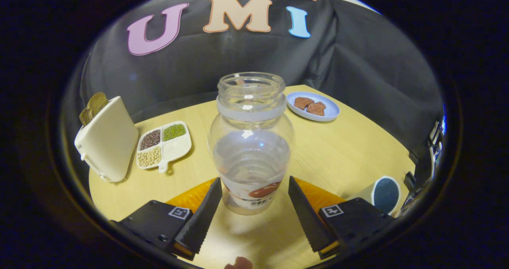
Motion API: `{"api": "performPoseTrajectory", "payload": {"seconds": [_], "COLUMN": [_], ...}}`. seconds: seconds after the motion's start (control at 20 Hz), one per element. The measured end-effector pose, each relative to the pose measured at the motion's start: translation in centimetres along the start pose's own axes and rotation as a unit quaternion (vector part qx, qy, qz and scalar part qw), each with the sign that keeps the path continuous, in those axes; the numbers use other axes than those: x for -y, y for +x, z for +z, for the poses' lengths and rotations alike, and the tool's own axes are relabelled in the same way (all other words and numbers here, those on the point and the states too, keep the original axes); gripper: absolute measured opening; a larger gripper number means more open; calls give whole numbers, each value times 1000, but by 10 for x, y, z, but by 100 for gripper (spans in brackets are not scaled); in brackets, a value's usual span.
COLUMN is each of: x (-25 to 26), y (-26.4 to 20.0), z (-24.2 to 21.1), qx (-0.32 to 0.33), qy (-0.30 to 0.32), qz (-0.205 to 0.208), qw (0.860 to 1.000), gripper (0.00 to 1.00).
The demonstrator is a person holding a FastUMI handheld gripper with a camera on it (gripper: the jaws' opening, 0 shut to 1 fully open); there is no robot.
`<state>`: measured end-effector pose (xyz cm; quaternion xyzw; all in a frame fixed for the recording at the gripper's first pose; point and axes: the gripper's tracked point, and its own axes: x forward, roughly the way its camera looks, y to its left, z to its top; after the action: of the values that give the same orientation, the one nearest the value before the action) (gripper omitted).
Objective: Take the bottle from table, then pour the juice into the cup, finally place the bottle on the coaster
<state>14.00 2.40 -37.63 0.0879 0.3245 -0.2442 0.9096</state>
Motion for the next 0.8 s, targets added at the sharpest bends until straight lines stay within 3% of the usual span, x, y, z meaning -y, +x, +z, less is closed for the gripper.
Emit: {"api": "performPoseTrajectory", "payload": {"seconds": [0.35,0.8], "x": [8,42], "y": [-31,-101], "z": [0,24], "qx": [3,20], "qy": [-26,-48], "qz": [30,97], "qw": [999,994], "gripper": [100,100]}}
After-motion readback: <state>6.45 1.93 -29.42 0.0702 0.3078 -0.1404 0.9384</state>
